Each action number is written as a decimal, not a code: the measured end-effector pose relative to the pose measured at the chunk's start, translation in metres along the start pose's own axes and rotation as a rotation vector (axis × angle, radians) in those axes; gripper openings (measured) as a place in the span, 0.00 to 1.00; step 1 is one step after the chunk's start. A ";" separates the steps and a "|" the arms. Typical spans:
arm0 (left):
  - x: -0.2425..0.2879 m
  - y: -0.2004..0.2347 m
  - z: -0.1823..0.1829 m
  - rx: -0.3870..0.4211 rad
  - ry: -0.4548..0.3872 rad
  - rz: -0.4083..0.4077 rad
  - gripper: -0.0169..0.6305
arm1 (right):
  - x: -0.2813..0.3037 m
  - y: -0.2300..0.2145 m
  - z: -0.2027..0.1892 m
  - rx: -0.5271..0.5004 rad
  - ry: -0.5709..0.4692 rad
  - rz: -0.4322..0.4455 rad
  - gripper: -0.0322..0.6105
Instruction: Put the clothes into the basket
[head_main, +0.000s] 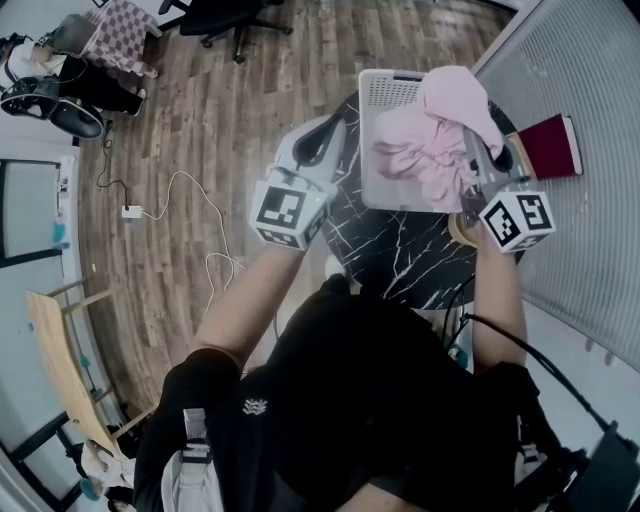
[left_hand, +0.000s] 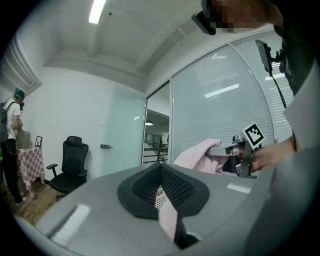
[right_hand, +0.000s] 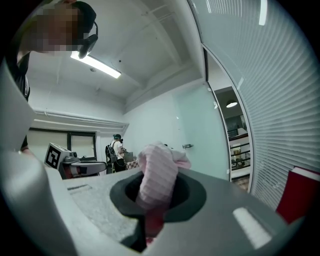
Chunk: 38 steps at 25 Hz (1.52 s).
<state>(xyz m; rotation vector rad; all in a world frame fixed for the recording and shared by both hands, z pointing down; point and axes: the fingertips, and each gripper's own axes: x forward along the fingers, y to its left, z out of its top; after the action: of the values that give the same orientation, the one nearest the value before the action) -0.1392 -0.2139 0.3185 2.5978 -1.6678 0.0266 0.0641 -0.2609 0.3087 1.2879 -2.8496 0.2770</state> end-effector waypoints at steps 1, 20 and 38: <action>0.000 0.001 -0.003 -0.002 0.004 0.000 0.04 | 0.001 -0.001 -0.004 0.003 0.004 0.000 0.10; 0.001 0.016 -0.044 -0.051 0.059 0.033 0.04 | 0.026 -0.004 -0.064 0.042 0.089 0.011 0.10; -0.009 0.025 -0.073 -0.073 0.087 0.023 0.04 | 0.041 0.005 -0.112 0.096 0.134 0.009 0.10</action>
<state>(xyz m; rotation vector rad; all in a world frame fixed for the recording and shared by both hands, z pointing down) -0.1649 -0.2119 0.3920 2.4869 -1.6376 0.0766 0.0250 -0.2704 0.4211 1.2210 -2.7607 0.4859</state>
